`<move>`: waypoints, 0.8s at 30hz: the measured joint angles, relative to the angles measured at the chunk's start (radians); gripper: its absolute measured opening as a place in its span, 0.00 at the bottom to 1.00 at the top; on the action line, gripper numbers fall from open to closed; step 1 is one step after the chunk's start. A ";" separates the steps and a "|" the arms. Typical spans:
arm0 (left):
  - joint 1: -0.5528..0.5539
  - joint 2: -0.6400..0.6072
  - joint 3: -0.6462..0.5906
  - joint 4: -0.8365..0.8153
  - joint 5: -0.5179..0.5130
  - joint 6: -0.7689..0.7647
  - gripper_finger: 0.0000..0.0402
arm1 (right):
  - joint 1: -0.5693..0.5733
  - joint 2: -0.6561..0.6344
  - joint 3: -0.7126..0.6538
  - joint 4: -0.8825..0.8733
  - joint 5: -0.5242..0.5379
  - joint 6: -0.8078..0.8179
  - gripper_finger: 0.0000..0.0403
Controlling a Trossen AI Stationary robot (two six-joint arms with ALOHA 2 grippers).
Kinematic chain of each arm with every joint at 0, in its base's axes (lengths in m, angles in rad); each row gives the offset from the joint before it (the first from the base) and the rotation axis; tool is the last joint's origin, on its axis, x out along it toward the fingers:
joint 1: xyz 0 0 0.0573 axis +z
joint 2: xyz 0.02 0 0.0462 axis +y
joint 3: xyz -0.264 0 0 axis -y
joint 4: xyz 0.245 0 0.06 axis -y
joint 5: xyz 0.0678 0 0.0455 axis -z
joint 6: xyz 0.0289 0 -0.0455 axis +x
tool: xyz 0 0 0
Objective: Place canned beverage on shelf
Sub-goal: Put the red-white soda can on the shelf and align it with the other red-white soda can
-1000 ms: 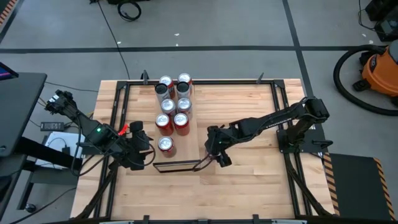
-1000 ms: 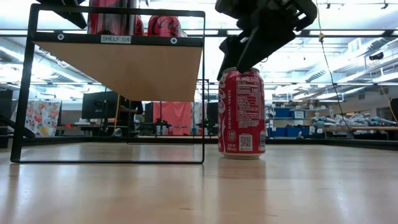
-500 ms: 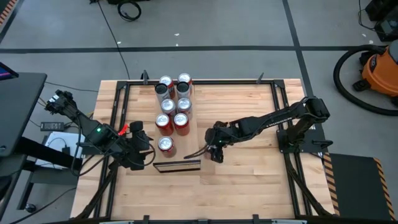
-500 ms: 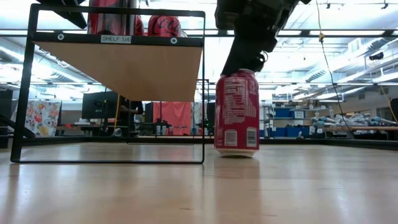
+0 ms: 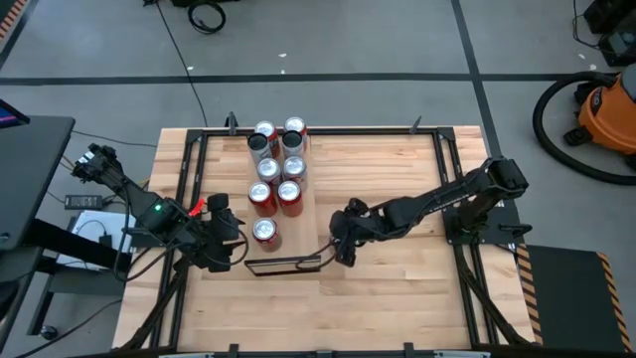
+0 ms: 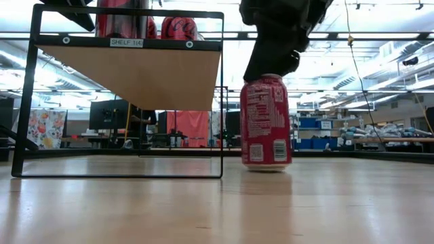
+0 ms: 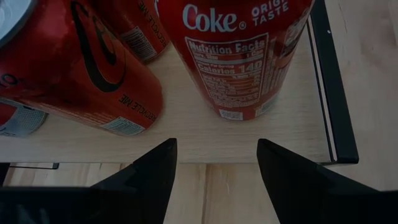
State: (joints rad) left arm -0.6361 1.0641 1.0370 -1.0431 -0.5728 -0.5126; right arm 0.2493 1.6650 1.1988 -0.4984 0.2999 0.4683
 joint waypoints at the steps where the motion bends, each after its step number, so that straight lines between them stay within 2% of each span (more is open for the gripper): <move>1: 0.000 0.000 0.000 0.000 0.000 0.000 0.58 | 0.002 0.000 0.000 0.016 0.006 -0.023 0.71; 10: 0.000 0.000 0.000 0.000 0.000 0.000 0.58 | 0.003 -0.032 0.002 0.079 -0.025 -0.211 0.82; 17: 0.000 0.000 0.000 0.000 0.000 -0.011 0.58 | 0.003 -0.115 -0.027 0.080 -0.025 -0.316 0.83; 20: 0.000 0.000 0.000 0.000 0.000 -0.011 0.58 | 0.003 -0.150 -0.103 0.138 0.016 -0.314 0.83; 24: 0.000 0.000 0.000 0.000 0.001 -0.011 0.58 | 0.007 -0.212 -0.254 0.298 0.047 -0.299 0.83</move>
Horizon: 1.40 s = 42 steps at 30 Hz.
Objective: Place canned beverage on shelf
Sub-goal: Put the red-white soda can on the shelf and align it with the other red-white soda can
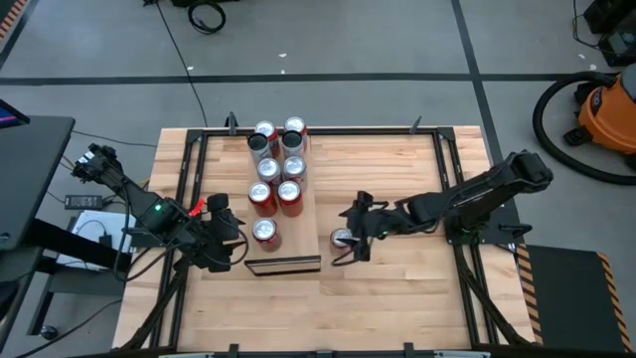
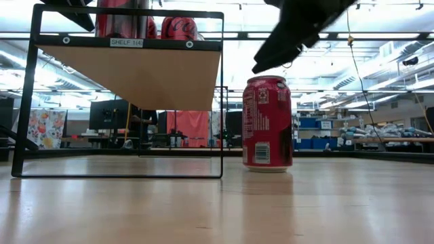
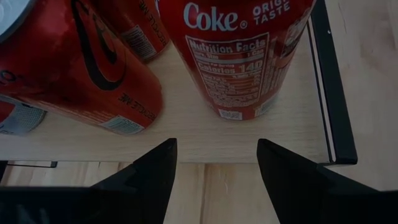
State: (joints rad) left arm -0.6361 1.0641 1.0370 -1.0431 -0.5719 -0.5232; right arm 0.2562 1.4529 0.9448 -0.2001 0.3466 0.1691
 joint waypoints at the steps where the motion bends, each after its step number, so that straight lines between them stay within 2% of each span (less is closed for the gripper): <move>1: 0.000 0.000 0.000 0.000 0.001 0.000 0.58 | 0.001 -0.022 -0.036 0.034 0.000 0.014 0.83; 9: 0.000 0.000 0.000 0.000 0.001 0.011 0.58 | 0.051 -0.176 -0.292 0.227 0.001 0.018 0.83; 15: 0.000 0.000 0.000 0.000 0.001 0.011 0.58 | 0.072 -0.195 -0.430 0.268 -0.017 0.086 0.82; 19: 0.000 0.000 0.000 0.000 0.000 0.011 0.58 | 0.063 -0.164 -0.483 0.346 -0.086 0.120 0.82; 26: 0.000 0.000 0.000 0.000 -0.001 0.011 0.58 | 0.036 -0.112 -0.494 0.457 -0.057 0.152 0.82; 32: 0.000 0.000 0.000 0.001 -0.001 0.011 0.58 | 0.013 -0.056 -0.494 0.480 -0.073 0.144 0.91; 36: 0.000 0.000 0.000 0.002 -0.002 0.011 0.58 | 0.013 0.028 -0.494 0.614 -0.106 0.128 0.98; 42: 0.000 0.000 0.000 0.003 -0.002 0.011 0.58 | 0.013 0.169 -0.494 0.821 -0.105 0.054 0.98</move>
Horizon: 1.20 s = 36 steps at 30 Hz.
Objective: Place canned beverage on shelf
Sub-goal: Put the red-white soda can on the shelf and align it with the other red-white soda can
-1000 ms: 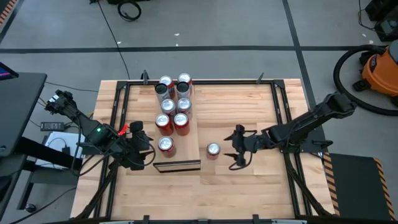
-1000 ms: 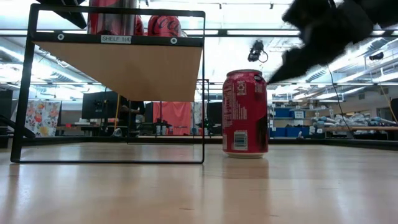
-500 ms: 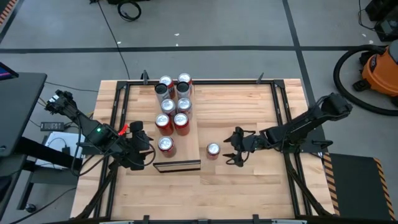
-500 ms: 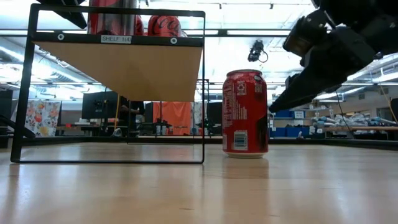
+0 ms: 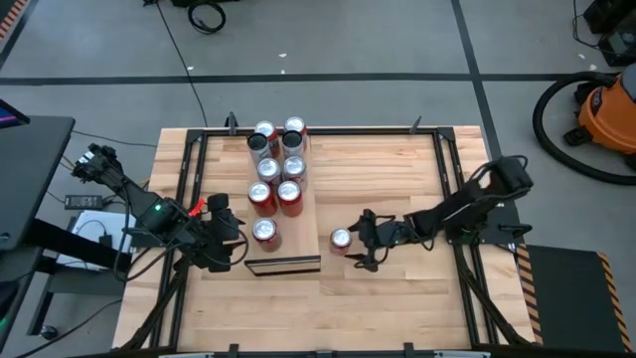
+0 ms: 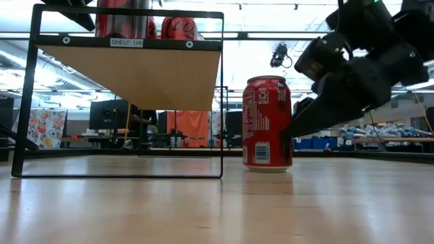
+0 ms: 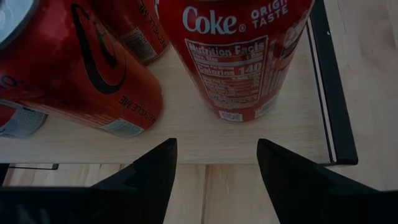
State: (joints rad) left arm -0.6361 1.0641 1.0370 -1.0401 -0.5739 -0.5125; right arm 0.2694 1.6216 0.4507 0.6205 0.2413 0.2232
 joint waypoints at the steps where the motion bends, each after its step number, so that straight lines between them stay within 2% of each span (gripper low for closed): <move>1: 0.000 0.000 0.000 0.000 0.000 0.000 0.58 | -0.003 0.021 0.000 0.038 0.000 -0.006 0.99; 7: 0.000 0.000 0.000 0.000 0.000 0.000 0.58 | -0.012 0.132 0.005 0.234 0.040 -0.015 0.98; 14: 0.000 0.000 0.000 0.001 0.000 0.000 0.58 | -0.012 0.157 0.026 0.256 0.074 -0.031 0.88; 20: 0.000 0.000 0.000 0.001 0.000 0.000 0.58 | -0.012 0.025 0.053 0.159 0.100 -0.103 0.80; 26: 0.000 0.000 0.000 0.000 0.000 0.000 0.58 | -0.013 -0.167 0.106 -0.130 0.191 -0.151 0.81; 31: 0.000 0.000 0.000 0.001 0.000 0.000 0.58 | -0.012 -0.283 0.197 -0.207 0.188 -0.204 0.81; 33: 0.000 0.000 0.000 0.002 -0.001 0.001 0.58 | -0.012 -0.294 0.234 -0.221 0.182 -0.235 0.81; 36: 0.000 0.000 0.000 0.003 -0.008 0.004 0.58 | -0.024 -0.282 0.299 -0.216 0.117 -0.247 0.81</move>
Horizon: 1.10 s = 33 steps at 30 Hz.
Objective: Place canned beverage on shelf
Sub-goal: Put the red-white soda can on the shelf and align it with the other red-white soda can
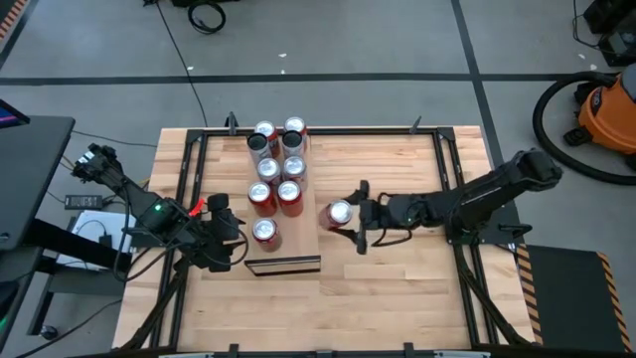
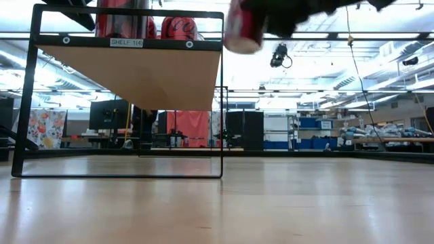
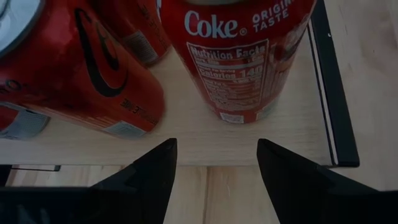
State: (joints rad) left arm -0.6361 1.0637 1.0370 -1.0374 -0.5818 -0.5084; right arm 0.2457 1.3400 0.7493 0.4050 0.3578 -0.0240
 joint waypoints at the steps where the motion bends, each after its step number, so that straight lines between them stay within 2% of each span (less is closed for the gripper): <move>1: 0.000 0.000 0.000 0.001 -0.001 0.000 0.58 | -0.006 0.015 0.024 0.005 -0.026 0.001 0.81; 8: 0.000 0.000 0.000 0.001 -0.001 0.000 0.58 | -0.035 0.194 0.224 -0.075 -0.176 -0.003 0.81; 14: 0.000 0.000 0.000 0.001 -0.001 -0.001 0.58 | -0.054 0.346 0.415 -0.266 -0.210 -0.003 0.81; 17: 0.000 0.000 0.000 0.001 -0.001 -0.001 0.58 | -0.061 0.391 0.495 -0.288 -0.222 -0.009 0.81; 21: 0.000 0.000 0.000 0.001 -0.001 -0.001 0.58 | -0.071 0.441 0.526 -0.297 -0.240 -0.010 0.84; 26: 0.000 0.000 0.000 0.001 -0.001 -0.002 0.58 | -0.085 0.444 0.529 -0.300 -0.271 -0.007 0.91; 33: 0.000 0.000 0.000 0.000 -0.001 -0.002 0.58 | -0.079 0.394 0.528 -0.327 -0.225 -0.029 0.94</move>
State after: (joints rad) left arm -0.6361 1.0637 1.0370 -1.0371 -0.5823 -0.5099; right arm 0.1664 1.7338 1.2775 0.0775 0.1330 -0.0530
